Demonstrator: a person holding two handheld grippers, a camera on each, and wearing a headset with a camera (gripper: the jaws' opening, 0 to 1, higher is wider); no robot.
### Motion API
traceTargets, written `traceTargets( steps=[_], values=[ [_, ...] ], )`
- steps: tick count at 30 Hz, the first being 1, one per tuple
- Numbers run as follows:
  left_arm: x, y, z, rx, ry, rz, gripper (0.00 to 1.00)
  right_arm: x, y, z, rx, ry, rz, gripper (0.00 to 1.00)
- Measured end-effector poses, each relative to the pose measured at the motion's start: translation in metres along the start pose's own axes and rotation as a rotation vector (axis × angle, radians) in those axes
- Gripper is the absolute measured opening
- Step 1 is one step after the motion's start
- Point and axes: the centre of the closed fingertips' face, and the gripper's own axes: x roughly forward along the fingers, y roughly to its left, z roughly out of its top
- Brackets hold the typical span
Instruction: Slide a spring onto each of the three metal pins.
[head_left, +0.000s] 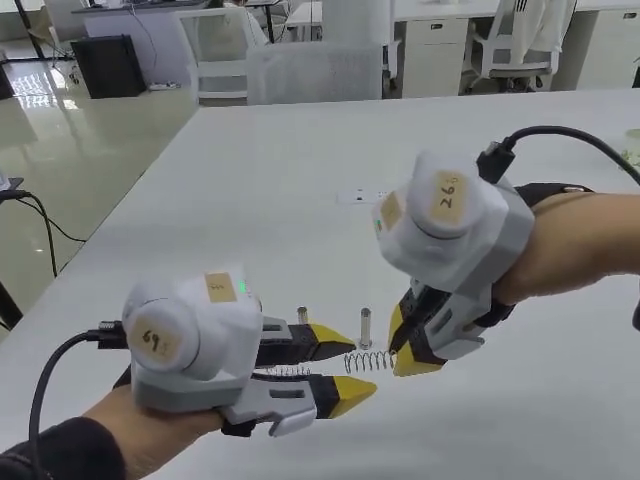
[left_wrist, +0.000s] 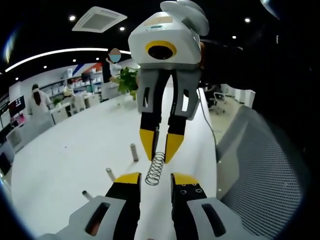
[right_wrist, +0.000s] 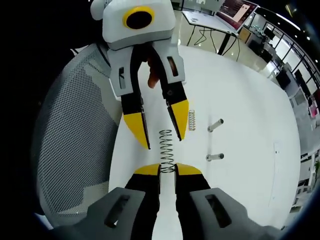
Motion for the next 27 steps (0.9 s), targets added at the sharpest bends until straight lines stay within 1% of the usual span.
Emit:
traceTargets(
  steps=[15, 19, 27],
  values=[
    [0.0018, -0.0040, -0.0020, 0.013, 0.009, -0.017, 0.08, 0.0008, 0.0050, 0.0016, -0.027, -0.003, 0.018, 0.08],
    [0.0021, -0.0049, -0.0021, 0.020, 0.011, -0.020, 0.04, 0.0013, 0.0058, 0.0005, -0.032, 0.000, 0.019, 0.08],
    [0.0028, -0.0077, -0.0027, 0.022, 0.011, -0.029, 0.03, 0.0027, 0.0065, -0.0005, -0.026, -0.001, 0.023, 0.08]
  ],
)
